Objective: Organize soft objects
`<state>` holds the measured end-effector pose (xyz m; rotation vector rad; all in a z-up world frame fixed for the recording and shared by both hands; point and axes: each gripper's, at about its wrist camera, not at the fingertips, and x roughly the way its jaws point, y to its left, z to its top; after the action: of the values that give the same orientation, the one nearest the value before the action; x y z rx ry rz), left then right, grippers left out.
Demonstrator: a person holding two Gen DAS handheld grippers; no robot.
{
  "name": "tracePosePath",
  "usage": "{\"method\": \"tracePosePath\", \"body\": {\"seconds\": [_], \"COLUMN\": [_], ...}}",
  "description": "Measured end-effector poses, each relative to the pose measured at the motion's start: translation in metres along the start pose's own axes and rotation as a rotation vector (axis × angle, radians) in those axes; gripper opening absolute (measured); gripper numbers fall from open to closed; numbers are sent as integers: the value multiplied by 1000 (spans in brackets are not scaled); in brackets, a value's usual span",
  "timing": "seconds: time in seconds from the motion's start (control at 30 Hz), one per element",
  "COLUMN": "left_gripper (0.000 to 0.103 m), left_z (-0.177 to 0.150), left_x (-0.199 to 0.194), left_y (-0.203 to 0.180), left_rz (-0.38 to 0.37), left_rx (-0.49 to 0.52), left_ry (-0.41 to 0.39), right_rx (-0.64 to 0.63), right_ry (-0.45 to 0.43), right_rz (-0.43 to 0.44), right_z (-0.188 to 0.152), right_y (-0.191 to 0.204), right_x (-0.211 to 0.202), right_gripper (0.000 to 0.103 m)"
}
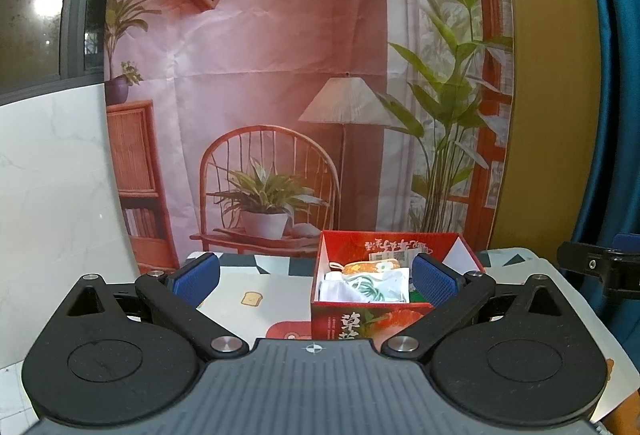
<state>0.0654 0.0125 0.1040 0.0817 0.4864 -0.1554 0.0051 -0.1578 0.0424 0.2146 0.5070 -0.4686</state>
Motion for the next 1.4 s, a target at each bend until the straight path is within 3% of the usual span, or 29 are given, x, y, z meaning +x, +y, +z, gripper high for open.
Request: {"method": "tracePosePath", "body": {"seconds": [1.4], "left_gripper": [103], "left_z": [-2], "left_x": [1], "left_y": [-1], "left_rz": [-3], "left_rx": [-18], "left_ry": [22], "right_rx": [8], "right_ry": [5], "right_rz": [-22], "right_z": [-2], "right_y": [-6], "right_x": [-1], "right_gripper": [103]}}
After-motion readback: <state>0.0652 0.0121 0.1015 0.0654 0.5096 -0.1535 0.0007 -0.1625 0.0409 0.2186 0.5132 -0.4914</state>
